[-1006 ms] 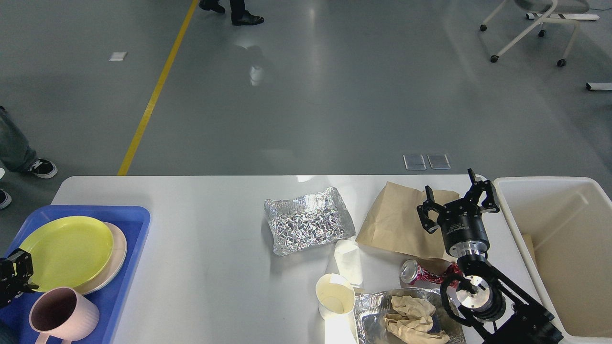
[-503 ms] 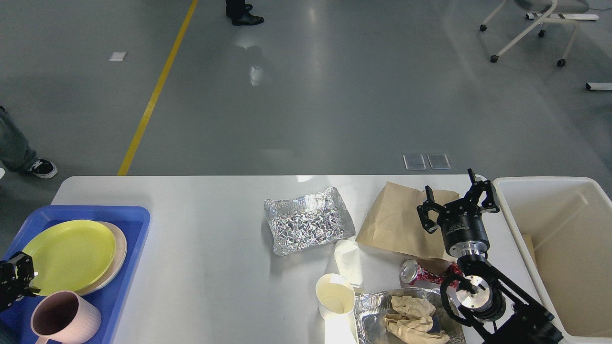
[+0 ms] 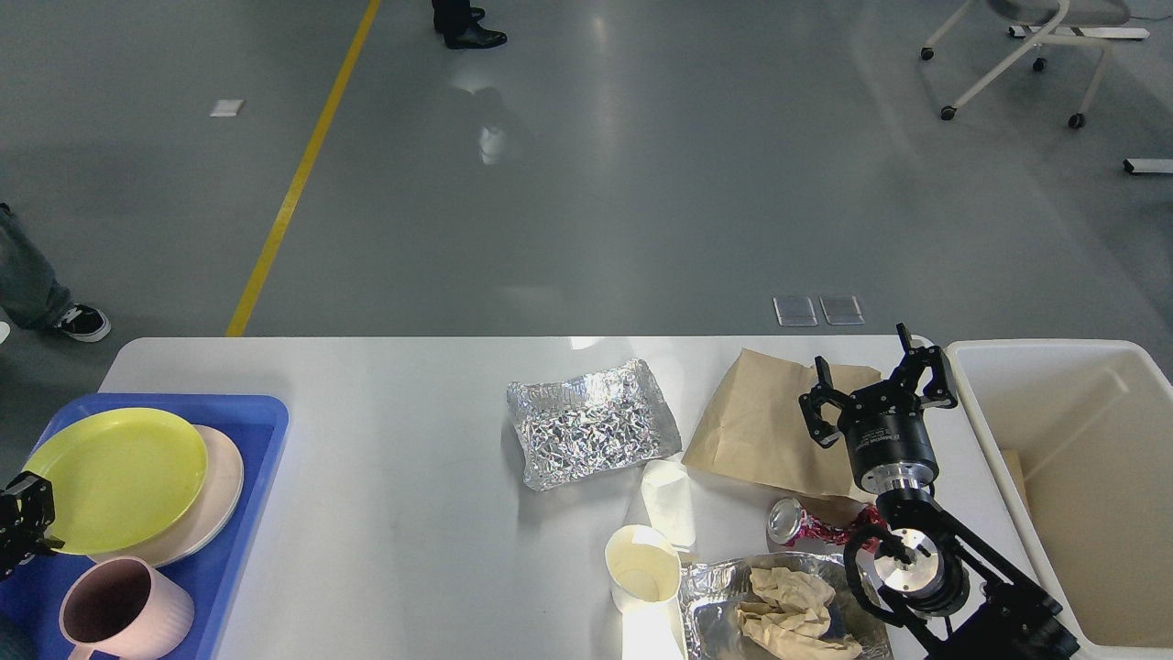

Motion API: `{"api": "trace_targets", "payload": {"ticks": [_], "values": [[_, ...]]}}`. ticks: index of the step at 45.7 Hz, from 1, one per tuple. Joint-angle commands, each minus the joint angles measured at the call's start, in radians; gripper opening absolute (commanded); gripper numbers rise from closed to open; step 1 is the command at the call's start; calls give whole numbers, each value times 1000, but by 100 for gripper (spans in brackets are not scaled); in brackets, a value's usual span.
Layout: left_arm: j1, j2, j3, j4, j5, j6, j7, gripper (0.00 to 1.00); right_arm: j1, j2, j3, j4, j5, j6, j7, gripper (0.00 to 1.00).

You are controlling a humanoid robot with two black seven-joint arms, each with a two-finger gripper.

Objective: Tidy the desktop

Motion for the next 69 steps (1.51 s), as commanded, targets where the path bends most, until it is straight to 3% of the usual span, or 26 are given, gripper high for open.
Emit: {"api": "trace_targets", "payload": {"ticks": [1,4,8,12,16,21,23,29,31,36,37,39,41,44,46,49,51,52,54,55,56,59,60,62,64,69], "values": [[2,-5,-21,-2,2,0,0,90,0,0,0,0,0,0,0,100],[4,-8,-28,-3,2,-5,5,76,0,0,-1,0,0,0,0,100],[6,-8,-27,-5,4,-29,9,35,0,0,-1,0,0,0,0,100],[6,-7,-27,-5,2,-35,11,27,0,0,0,0,0,0,0,100],[7,-5,-22,-5,4,-31,8,35,0,0,0,0,0,0,0,100],[7,-1,-21,-3,1,-5,2,83,0,0,0,0,0,0,0,100],[6,-1,-21,-3,4,-2,3,90,0,0,-1,0,0,0,0,100],[6,-2,-24,-3,2,3,2,91,0,0,0,0,0,0,0,100],[4,-8,-28,-5,2,3,5,80,0,0,-1,0,0,0,0,100],[4,-4,-22,-5,4,-49,15,21,0,0,0,0,0,0,0,100],[4,-2,-21,-5,4,-60,15,19,0,0,0,0,0,0,0,100],[4,1,-19,-5,2,-66,14,21,0,0,0,0,0,0,0,100],[4,2,-18,-3,2,-63,11,30,0,0,0,0,0,0,0,100],[4,4,-16,2,4,-42,3,69,0,0,-1,0,0,0,0,100],[4,4,-16,2,4,-11,3,88,0,0,0,0,0,0,0,100],[2,1,-21,-3,4,3,3,93,0,0,-1,0,0,0,0,100],[2,-4,-21,-3,1,12,8,81,0,0,0,0,0,0,0,100],[2,-4,-21,-3,2,2,9,65,0,0,-1,0,0,0,0,100],[2,-1,-19,-9,4,-27,15,18,0,0,0,0,0,0,0,100],[2,-1,-16,-14,5,-57,17,1,0,0,0,0,0,0,0,100],[2,1,-16,-14,5,-77,15,0,0,0,-1,0,0,0,0,100],[2,7,-16,-9,4,-110,5,13,0,0,0,0,0,0,0,100],[1,7,-16,-9,5,-106,6,29,0,0,0,0,0,0,0,100],[1,10,-15,0,5,-78,2,72,0,0,0,0,0,0,0,100],[1,10,-16,2,2,-31,3,94,0,0,0,0,0,0,0,100],[-1,7,-16,0,4,21,3,96,0,0,0,0,0,0,0,100]]}}
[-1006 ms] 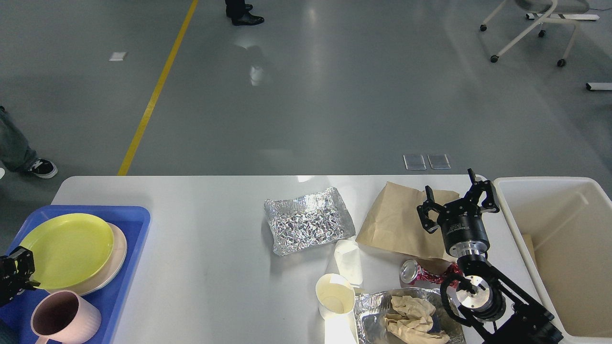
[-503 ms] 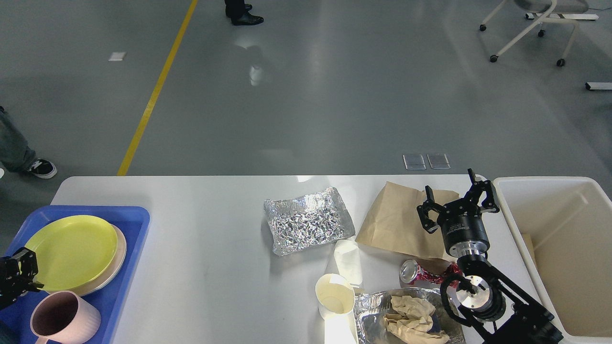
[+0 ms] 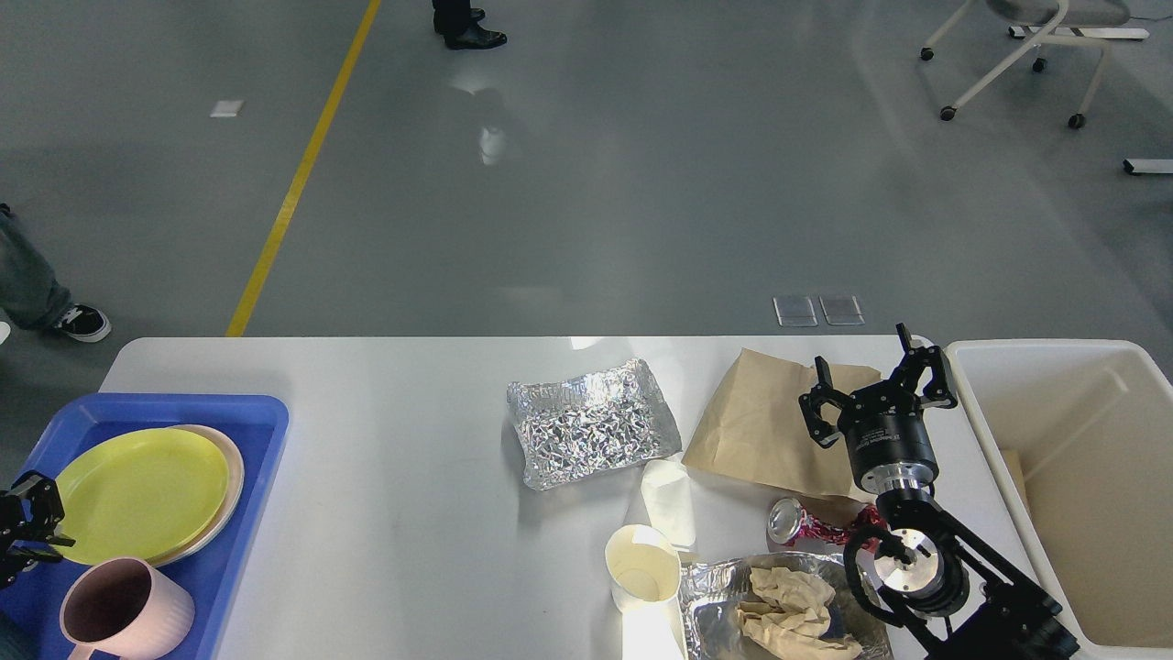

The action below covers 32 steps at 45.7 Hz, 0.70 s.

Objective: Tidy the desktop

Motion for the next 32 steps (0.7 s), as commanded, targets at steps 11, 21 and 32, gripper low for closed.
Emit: {"api": "trace_targets", "payload": {"ticks": [11,21,32], "values": [[-2,-2,0,0,0,64,-3,96,0,0,0,0,0,0,0,100],[-7,1,0,0,3,62,13,96,0,0,0,0,-2,0,0,100],[-91,30,16,12,1,49,16,97,0,0,0,0,0,0,0,100]]}}
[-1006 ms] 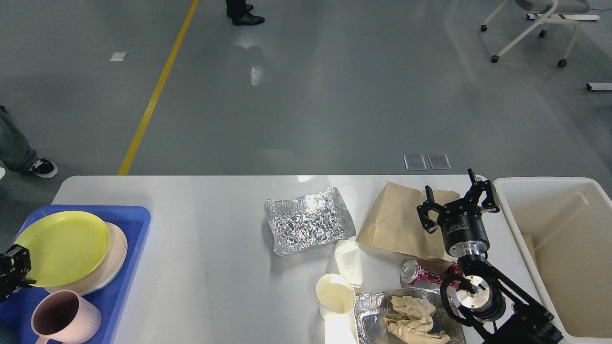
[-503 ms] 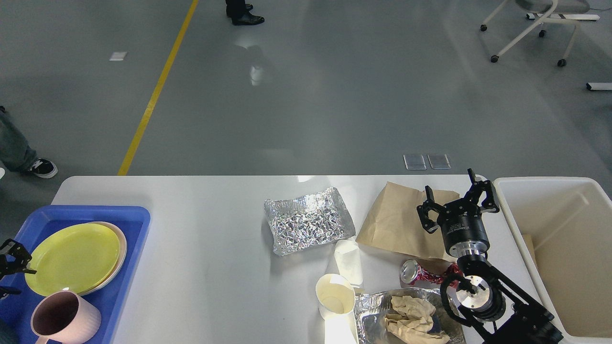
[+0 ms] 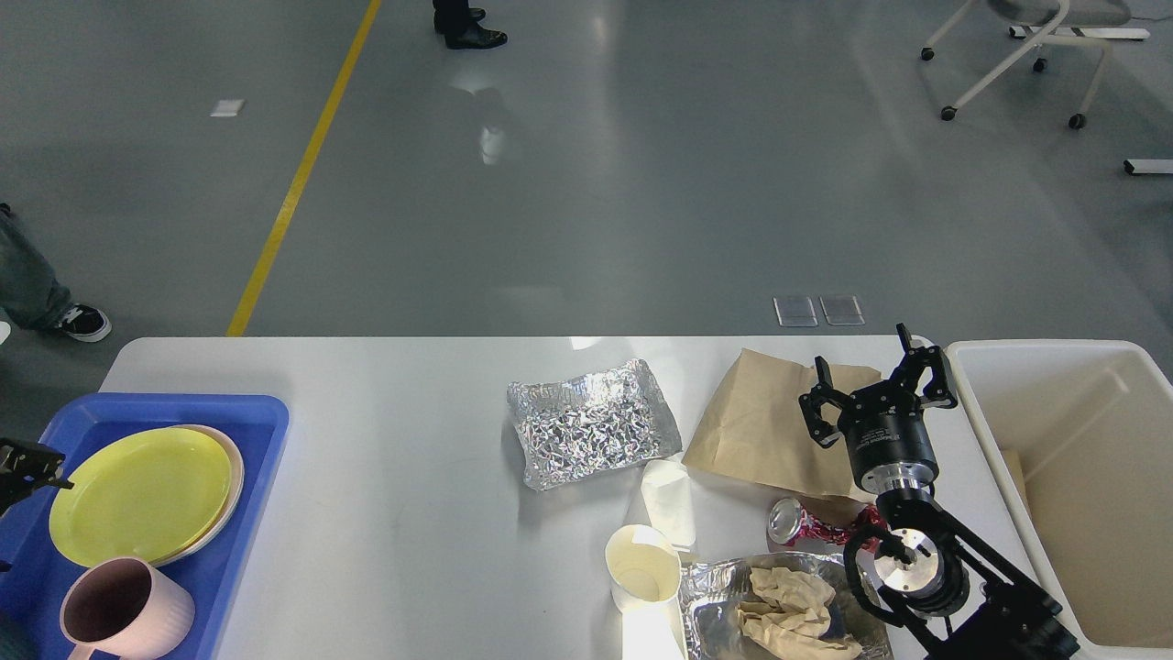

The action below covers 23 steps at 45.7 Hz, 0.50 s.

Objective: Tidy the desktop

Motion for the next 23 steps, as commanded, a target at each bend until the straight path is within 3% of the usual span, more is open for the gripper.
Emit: {"api": "trace_targets", "payload": {"ticks": [1,16,23], "values": [[-55,25,14,10,-3,-4,-1,97,0,0,0,0,0,0,0,100],[-239,75,-13,12,-4,-15,-1,97,0,0,0,0,0,0,0,100],[-267,85,-152,29,-6,-4,-28,97,0,0,-2,0,0,0,0,100]]}}
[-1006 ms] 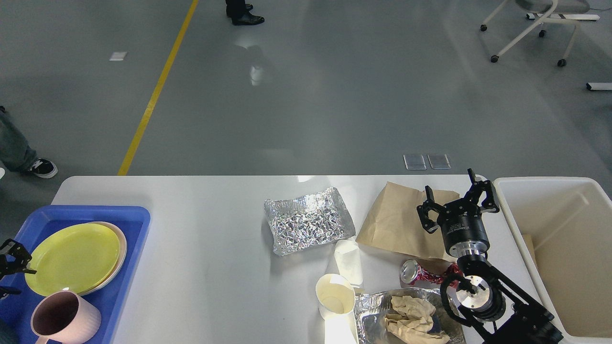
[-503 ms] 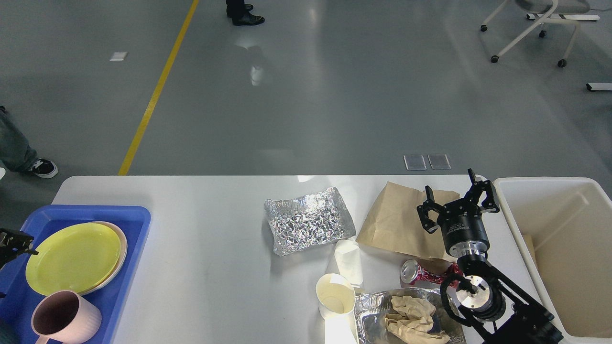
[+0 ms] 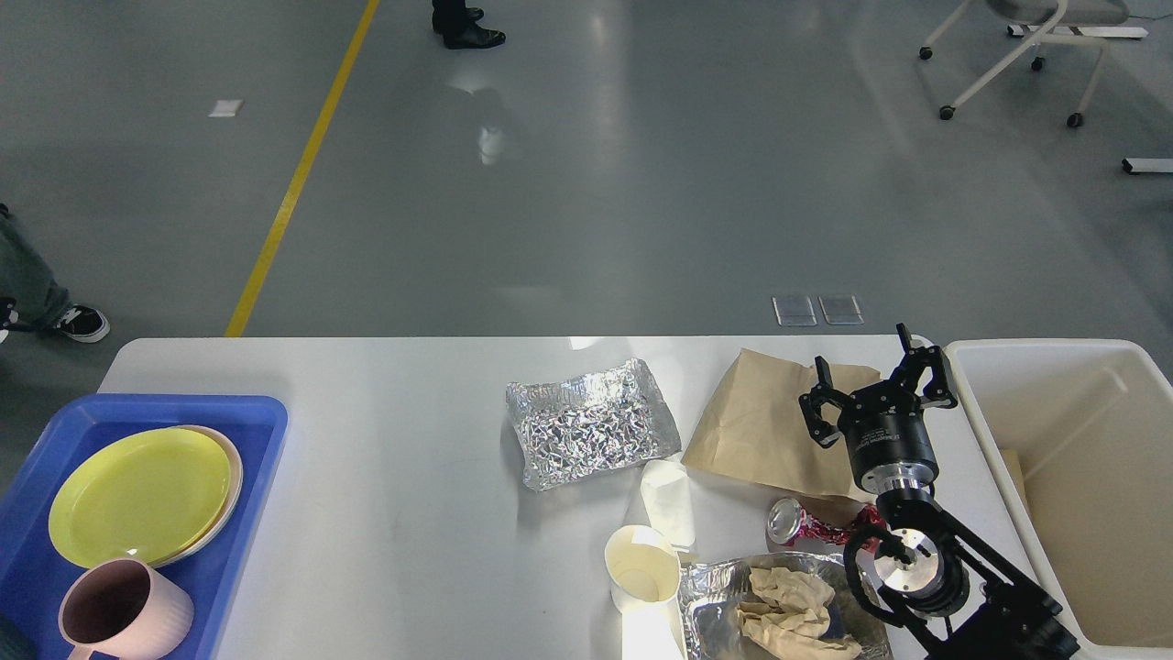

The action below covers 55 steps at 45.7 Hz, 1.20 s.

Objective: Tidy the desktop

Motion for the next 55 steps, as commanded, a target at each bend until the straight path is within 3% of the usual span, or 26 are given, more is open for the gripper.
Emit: {"api": "trace_targets", "payload": {"ticks": [1,9,18,22,27,30,34,41,55], "values": [[-13,7,-147,17,-2,8,-26,97,0,0,0,0,0,0,0,100],[28,-8,-506,22,-2,1,-110,97,0,0,0,0,0,0,0,100],[156,-83,-928,22,-3,-1,-244,97,0,0,0,0,0,0,0,100],[229,-140,-1100,30,-2,37,-265,97,0,0,-1,0,0,0,0,100],[263,-258,-1294,91,-2,152,-281,97,0,0,-1,0,0,0,0,100],[266,-345,-1394,161,0,174,-321,97,0,0,0,0,0,0,0,100],[272,-448,-1465,263,1,169,-354,97,0,0,0,0,0,0,0,100],[280,-576,-1480,307,0,165,-351,97,0,0,0,0,0,0,0,100],[323,-594,-1520,306,-2,165,-367,97,0,0,0,0,0,0,0,100]]}}
